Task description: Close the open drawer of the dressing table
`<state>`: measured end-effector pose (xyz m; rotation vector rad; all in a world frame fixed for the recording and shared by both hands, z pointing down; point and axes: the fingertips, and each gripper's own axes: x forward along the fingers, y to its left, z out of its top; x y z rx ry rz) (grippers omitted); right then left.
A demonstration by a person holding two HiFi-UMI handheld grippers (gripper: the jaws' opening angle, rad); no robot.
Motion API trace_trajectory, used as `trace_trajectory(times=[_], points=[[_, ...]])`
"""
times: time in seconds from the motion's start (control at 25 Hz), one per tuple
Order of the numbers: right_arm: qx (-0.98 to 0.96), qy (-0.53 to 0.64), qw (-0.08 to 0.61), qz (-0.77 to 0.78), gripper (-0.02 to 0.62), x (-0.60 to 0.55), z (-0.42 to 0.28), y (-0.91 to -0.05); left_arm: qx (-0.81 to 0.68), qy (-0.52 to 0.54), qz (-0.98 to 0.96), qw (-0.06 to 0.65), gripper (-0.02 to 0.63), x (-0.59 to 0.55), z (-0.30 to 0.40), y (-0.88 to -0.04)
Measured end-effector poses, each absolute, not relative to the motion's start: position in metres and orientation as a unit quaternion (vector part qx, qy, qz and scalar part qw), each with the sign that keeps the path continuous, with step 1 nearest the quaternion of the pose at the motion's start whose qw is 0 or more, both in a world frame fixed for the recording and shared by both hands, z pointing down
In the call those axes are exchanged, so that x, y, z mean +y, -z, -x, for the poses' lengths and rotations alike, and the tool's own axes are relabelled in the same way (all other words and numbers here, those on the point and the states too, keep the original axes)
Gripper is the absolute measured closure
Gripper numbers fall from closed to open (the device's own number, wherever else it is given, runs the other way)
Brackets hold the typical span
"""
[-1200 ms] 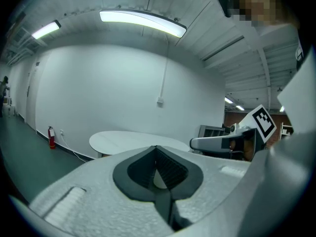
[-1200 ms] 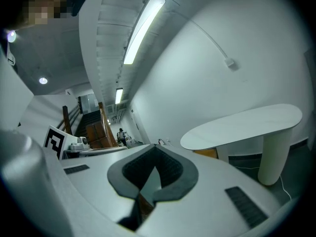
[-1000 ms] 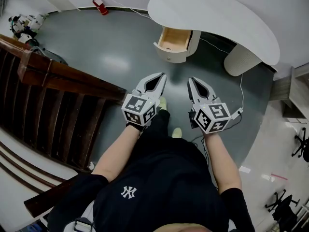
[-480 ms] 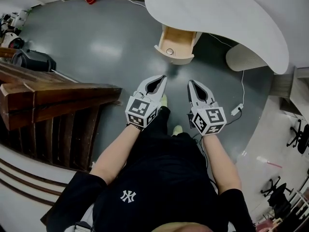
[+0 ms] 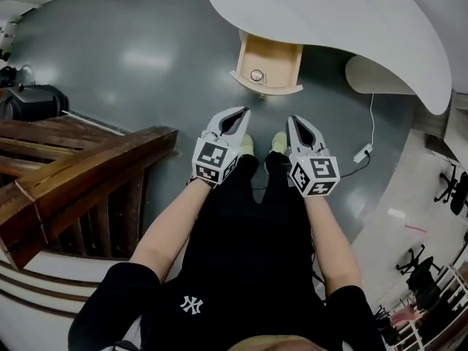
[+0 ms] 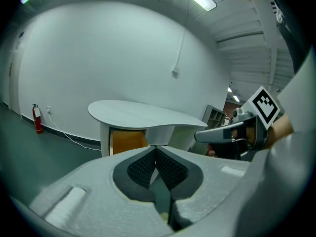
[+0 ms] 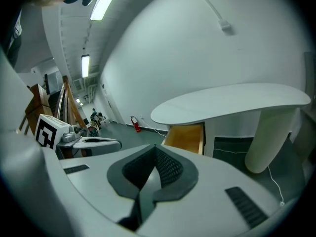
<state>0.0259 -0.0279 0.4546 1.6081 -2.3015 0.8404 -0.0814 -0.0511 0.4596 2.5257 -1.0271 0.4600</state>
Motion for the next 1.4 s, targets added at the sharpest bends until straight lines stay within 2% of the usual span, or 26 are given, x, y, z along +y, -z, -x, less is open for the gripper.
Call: trace_trajectory(times=[0.52,0.72,1.4], points=[[-0.754,-0.335,0.131,-0.549,0.58,-0.073,-0.034,-0.619,-0.367,-0.197,-0.884,0.213,0.597,-0.106,0.081,-0.61],[-0.752,-0.354,0.141,-0.538,0.58,-0.081,-0.036,-0.66,-0.363,-0.205,-0.886,0.204,0.595,-0.115,0.075,-0.641],[-0.768,-0.326,0.14,-0.534,0.58,-0.133,-0.047,-0.668,-0.367,-0.201,-0.892,0.172,0.597,-0.156,0.062,-0.644]])
